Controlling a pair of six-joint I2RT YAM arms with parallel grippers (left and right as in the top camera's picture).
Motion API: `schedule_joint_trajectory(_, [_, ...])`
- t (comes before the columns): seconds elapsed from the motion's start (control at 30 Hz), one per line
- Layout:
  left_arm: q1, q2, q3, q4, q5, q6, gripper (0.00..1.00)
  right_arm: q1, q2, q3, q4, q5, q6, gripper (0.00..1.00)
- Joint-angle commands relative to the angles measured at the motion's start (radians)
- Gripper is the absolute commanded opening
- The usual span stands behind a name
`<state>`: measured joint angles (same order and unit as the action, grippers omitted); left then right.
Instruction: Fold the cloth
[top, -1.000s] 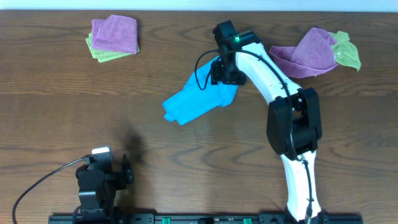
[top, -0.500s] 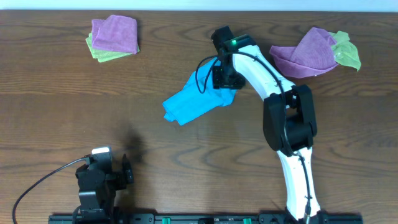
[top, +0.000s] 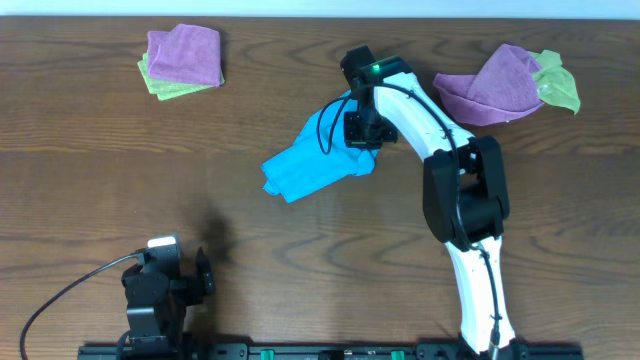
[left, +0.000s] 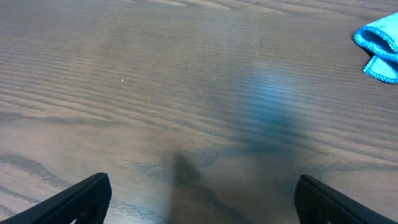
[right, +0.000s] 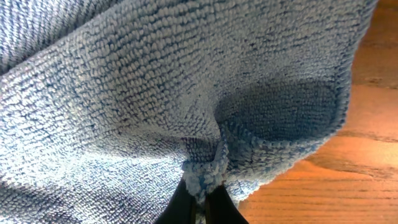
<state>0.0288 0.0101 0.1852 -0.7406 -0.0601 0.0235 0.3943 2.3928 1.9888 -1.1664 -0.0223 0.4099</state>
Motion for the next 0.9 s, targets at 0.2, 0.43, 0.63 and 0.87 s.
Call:
schedule_joint_trajectory(0.2, [-0.003,-0.006,-0.019,-0.013,-0.010,0.007,0.95,0.005,-0.156,0.012,-0.041,0.023,0.003,0.06])
schedule_joint_trajectory(0.43, [-0.003,-0.006,-0.019,-0.013,-0.010,0.007,0.95,0.005,-0.248,0.012,-0.105,0.057,0.003,0.02])
schedule_joint_trajectory(0.63, [-0.003,-0.006,-0.019,-0.013,-0.010,0.007,0.95,0.005,-0.323,0.012,-0.144,0.074,0.001,0.01])
schedule_joint_trajectory(0.87, [-0.003,-0.006,-0.019,-0.013,-0.010,0.007,0.95,0.006,-0.420,0.012,-0.179,0.078,-0.008,0.01])
